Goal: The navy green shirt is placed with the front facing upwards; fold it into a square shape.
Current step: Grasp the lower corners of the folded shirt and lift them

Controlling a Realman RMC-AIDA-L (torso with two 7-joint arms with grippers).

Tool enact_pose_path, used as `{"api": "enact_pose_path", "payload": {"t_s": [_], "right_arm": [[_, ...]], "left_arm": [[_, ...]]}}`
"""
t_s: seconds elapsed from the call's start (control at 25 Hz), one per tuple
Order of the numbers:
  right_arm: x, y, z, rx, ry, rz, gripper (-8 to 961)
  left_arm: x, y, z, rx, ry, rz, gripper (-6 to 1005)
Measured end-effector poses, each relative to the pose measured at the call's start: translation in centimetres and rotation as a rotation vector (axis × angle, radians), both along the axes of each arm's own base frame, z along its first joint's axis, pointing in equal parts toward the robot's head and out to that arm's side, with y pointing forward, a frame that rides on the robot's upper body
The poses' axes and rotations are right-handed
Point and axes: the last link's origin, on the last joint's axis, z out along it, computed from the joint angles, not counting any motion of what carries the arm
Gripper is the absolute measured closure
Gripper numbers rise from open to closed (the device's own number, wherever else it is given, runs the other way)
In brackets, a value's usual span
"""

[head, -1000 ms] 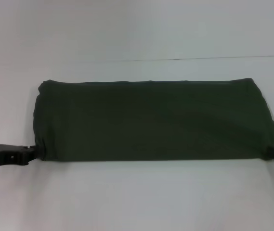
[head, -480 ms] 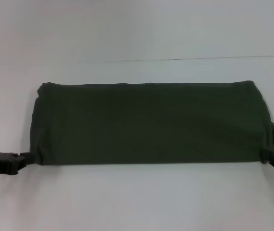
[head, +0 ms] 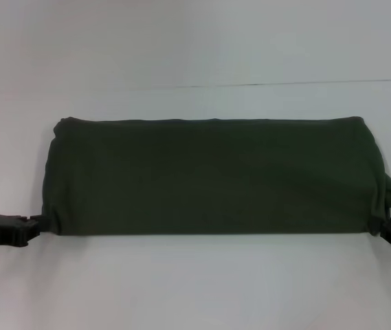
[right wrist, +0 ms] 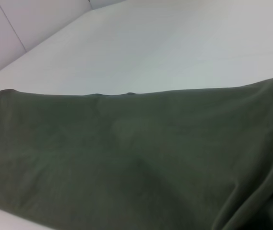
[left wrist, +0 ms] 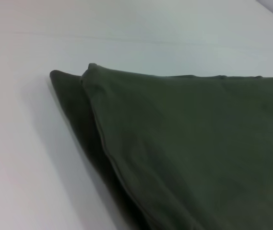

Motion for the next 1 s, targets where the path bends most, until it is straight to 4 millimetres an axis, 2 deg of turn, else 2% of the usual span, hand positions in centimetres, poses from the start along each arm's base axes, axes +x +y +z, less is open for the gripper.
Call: {"api": "enact_pose_path", "payload": {"t_s": [0.36,0.6,0.68,0.92,1.0], "right_arm": [[0.00,0.00,0.00,0.000,-0.004,0.004,915],[-0.04,0.06,0.01,0.001,-0.009,0.010,911],[-0.04,0.08,0.03,0.001,-0.009,0.011,910],[-0.07,0.19,0.08,0.000,-0.010,0.014,906],[-0.07,0.19,0.07,-0.001,-0.011,0.013,904]], "left_arm": [[-0.23,0.19,0.45,0.024,-0.020,0.051,925],[-0.29,0.43,0.51,0.035,-0.023,0.068,790],[-0.23,0.48,0.52,0.034,-0.025,0.068,546],[-0.05,0.57,0.61,0.029,-0.031,0.078,316],[0.05,0.63,0.49,0.021,-0.030,0.077,279]]}}
